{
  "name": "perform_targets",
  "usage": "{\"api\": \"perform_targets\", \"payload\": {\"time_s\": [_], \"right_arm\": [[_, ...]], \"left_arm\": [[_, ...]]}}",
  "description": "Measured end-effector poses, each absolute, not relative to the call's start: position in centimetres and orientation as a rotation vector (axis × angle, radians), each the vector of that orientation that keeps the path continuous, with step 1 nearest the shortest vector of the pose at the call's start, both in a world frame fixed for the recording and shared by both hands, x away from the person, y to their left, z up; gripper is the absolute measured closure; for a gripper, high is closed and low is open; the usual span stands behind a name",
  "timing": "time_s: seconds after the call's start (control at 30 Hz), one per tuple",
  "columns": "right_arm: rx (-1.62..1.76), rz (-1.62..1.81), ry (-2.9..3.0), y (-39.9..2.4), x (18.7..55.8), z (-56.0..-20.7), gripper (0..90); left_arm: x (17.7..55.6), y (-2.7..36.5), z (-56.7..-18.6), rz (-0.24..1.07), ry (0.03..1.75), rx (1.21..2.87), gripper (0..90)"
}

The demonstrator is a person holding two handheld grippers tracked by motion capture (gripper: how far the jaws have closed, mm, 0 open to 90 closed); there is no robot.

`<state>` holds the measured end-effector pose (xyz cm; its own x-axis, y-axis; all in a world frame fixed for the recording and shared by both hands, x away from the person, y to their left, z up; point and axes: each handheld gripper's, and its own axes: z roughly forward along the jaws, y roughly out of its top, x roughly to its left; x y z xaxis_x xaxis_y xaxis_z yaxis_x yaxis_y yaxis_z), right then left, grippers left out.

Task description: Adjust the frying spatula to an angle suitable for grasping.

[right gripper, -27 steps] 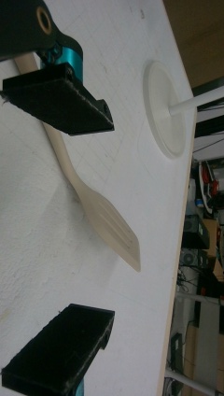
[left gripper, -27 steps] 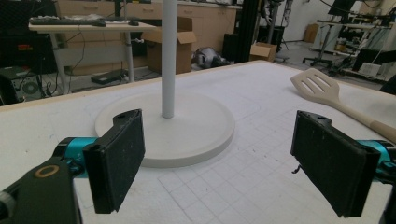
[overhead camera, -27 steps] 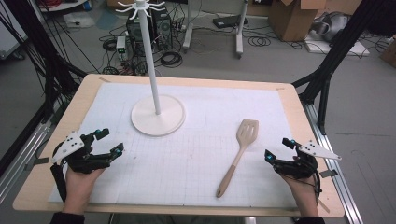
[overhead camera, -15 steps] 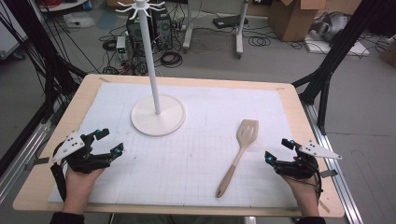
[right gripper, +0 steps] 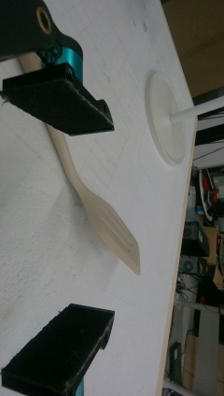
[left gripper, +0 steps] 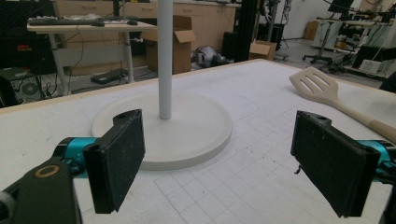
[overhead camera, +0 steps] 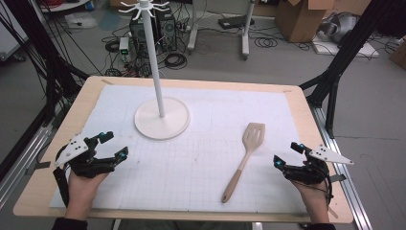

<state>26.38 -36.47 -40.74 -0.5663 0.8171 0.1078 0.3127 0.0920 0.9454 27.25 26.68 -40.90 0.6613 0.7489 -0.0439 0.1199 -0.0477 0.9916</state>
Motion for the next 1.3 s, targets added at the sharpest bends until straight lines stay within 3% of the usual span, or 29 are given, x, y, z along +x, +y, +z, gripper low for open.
{"api": "perform_targets", "payload": {"time_s": [0.43, 1.3], "right_arm": [[1.111, 1.48, 1.906, -36.8, 26.1, -40.5, 8.0], [1.14, 1.471, 1.897, -37.1, 26.2, -40.7, 8.0]], "left_arm": [[26.9, 24.6, -39.7, 0.551, 0.704, 1.575, 18.0], [27.9, 15.5, -37.8, 0.37, 0.638, 1.609, 15.8]]}}
